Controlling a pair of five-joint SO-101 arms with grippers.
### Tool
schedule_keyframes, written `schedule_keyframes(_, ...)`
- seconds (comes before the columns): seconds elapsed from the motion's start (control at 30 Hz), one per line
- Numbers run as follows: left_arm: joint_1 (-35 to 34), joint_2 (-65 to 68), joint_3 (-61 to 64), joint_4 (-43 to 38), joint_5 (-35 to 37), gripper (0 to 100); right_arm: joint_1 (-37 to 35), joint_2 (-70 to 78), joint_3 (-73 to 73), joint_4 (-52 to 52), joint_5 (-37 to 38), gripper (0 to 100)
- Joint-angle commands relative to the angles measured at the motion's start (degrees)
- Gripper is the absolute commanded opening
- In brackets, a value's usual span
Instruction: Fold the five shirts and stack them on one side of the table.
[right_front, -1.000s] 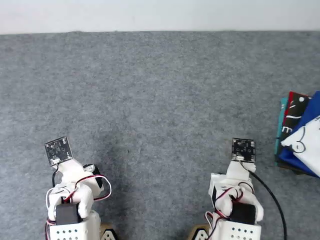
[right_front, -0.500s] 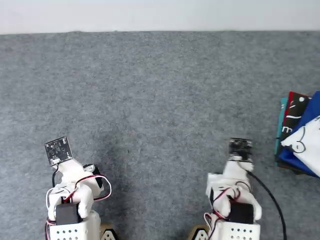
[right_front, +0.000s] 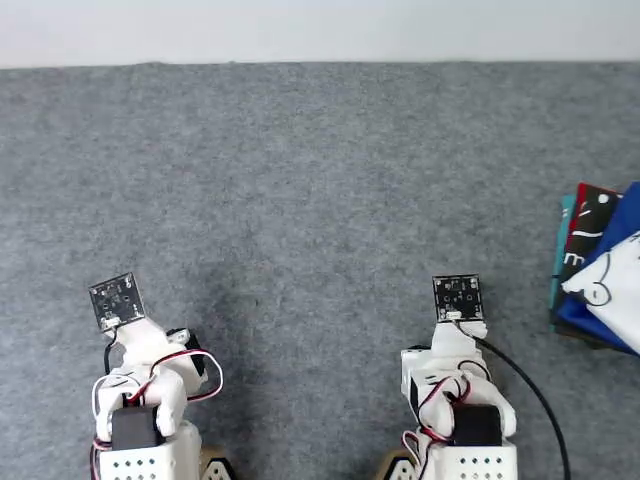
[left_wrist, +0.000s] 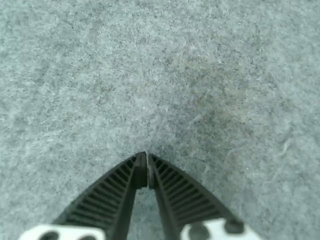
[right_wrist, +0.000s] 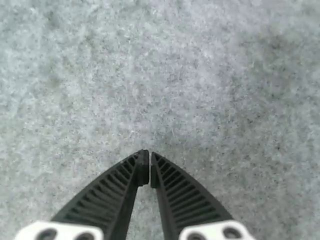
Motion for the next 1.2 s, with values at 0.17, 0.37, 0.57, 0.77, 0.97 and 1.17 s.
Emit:
schedule_keyframes(0.17, 2.37, -0.62, -0.4, 0.0, 0.35, 1, 5.85, -0.04, 0.88, 0.48, -0.44, 0.9)
schedule_keyframes(0.37, 8.0, -0.62, -0.31, 0.09, 0.35, 1, 6.02, -0.04, 0.88, 0.48, -0.44, 0.9)
schedule_keyframes(0.57, 8.18, -0.62, -0.31, 0.18, 0.35, 1, 6.02, -0.04, 0.88, 0.48, -0.44, 0.9)
schedule_keyframes(0.77, 8.18, -0.62, -0.31, 0.18, 0.35, 1, 5.93, -0.04, 0.88, 0.48, -0.44, 0.9)
schedule_keyframes(0.97, 8.18, -0.62, -0.31, 0.18, 0.35, 1, 5.93, -0.04, 0.88, 0.48, -0.44, 0.9)
schedule_keyframes(1.17, 8.18, -0.62, -0.31, 0.18, 0.35, 1, 5.93, -0.04, 0.88, 0.48, -0.44, 0.9)
